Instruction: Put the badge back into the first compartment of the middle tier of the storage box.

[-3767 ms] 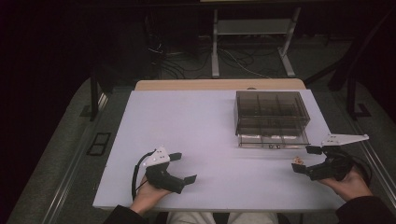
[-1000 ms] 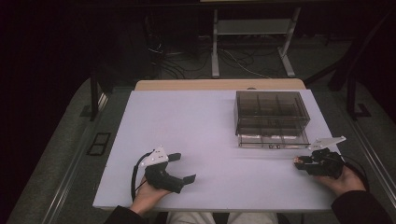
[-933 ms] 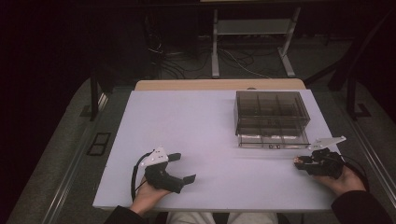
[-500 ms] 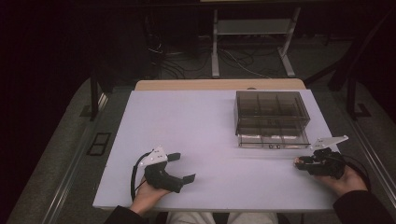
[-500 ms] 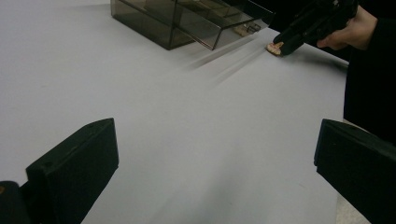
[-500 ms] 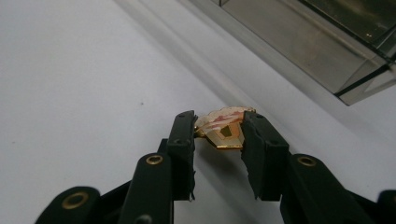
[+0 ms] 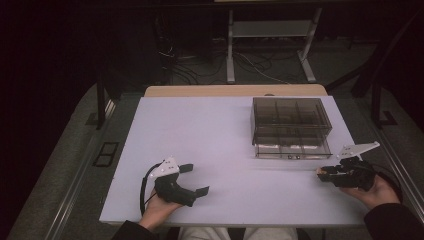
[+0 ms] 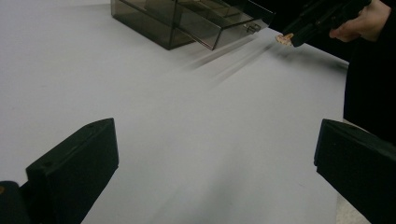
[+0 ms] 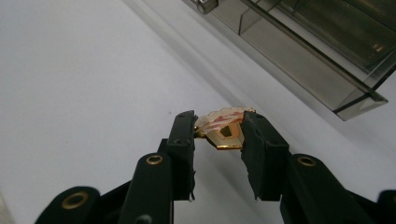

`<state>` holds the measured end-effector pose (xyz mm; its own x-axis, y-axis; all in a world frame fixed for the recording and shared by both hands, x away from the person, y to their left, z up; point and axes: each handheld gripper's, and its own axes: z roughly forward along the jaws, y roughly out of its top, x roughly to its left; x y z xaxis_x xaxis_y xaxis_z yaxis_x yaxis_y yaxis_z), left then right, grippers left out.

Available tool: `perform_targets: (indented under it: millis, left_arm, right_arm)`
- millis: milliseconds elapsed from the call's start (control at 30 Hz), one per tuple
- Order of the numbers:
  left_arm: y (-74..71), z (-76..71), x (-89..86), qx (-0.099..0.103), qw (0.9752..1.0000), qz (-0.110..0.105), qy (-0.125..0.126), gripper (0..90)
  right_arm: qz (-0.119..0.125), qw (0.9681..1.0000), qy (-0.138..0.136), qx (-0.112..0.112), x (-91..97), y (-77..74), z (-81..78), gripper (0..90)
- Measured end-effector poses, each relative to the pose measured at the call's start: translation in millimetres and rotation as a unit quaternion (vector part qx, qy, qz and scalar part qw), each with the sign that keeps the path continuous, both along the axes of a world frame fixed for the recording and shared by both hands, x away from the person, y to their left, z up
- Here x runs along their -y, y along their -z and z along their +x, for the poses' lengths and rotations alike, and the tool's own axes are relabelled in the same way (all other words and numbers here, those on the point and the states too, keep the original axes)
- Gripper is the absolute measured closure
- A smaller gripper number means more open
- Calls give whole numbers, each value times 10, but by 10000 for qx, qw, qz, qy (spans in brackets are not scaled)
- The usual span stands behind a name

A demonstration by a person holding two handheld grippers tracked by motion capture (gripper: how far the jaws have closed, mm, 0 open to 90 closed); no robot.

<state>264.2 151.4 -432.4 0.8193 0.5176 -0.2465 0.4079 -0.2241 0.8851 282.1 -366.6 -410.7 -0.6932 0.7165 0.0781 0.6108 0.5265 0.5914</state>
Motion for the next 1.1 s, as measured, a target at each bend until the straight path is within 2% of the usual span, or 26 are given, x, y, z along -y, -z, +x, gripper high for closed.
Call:
perform_targets:
  millis: [400,1100]
  left_arm:
    - [-1,-1,0,0,10000,-6,17,0]
    - [-1,0,4,-2,10000,-20,25,0]
  right_arm:
    - [89,9998,-168,-40,-52,-194,-26,647]
    - [226,9987,-414,184,-143,-573,57,647]
